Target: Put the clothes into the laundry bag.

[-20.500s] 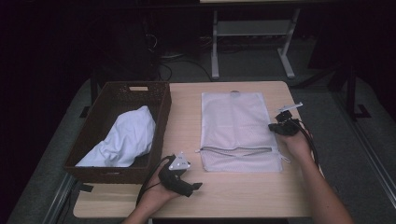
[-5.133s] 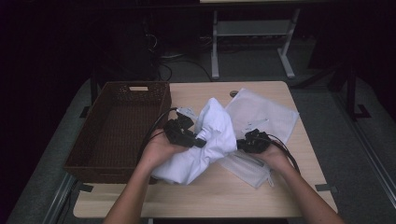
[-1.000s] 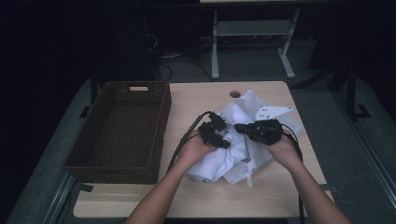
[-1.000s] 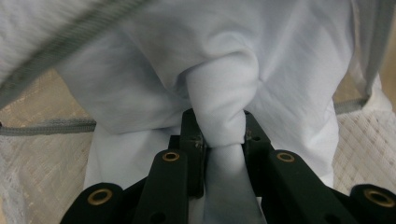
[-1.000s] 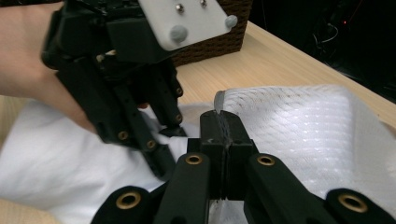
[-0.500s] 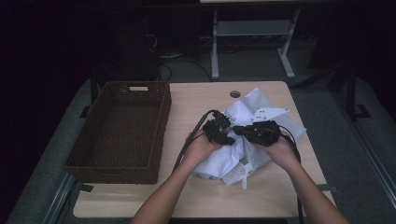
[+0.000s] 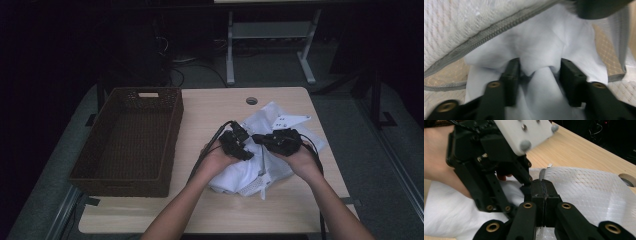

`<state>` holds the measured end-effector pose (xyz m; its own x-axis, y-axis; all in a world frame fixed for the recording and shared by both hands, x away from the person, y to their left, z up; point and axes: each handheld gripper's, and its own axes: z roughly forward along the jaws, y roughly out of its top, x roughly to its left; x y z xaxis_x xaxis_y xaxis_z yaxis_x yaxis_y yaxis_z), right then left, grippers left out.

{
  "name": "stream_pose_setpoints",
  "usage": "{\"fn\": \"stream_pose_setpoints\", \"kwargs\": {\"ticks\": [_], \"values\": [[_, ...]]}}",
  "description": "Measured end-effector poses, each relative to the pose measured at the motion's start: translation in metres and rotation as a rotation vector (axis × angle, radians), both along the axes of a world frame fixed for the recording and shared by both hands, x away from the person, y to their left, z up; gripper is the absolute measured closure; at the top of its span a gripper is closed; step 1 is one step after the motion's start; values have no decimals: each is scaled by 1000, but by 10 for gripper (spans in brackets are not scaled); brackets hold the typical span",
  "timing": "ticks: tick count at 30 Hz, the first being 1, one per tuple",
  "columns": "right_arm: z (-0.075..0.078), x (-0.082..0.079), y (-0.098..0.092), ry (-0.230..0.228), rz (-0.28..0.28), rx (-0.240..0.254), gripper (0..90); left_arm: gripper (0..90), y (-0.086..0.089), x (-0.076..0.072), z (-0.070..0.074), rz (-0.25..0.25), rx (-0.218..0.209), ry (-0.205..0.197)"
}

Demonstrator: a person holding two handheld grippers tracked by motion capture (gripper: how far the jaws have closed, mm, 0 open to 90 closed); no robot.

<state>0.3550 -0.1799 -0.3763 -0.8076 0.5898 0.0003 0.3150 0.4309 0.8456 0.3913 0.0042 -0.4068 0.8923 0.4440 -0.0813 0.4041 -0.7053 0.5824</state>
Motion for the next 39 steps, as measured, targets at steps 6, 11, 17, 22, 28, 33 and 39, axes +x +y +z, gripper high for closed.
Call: {"fn": "stream_pose_setpoints", "kwargs": {"ticks": [6,11,17,22,28,33,39], "values": [[-2,1,-2,5,-6,-1,888,303,14,-9,12,6,-38,-14],[-3,2,-2,11,-12,0,888,203,27,-20,18,15,-30,-23],[-4,2,-1,13,-10,-6,888,147,41,-26,4,9,-3,-1],[-5,2,-1,15,-7,-6,888,126,47,-27,-9,14,19,21],[-6,2,-1,20,-6,-8,888,105,48,-26,-20,17,39,26],[-6,2,-1,20,-4,-11,887,180,48,-25,-29,-1,55,24],[-6,2,-1,19,-4,-12,887,535,52,-23,-29,-27,40,48]]}}
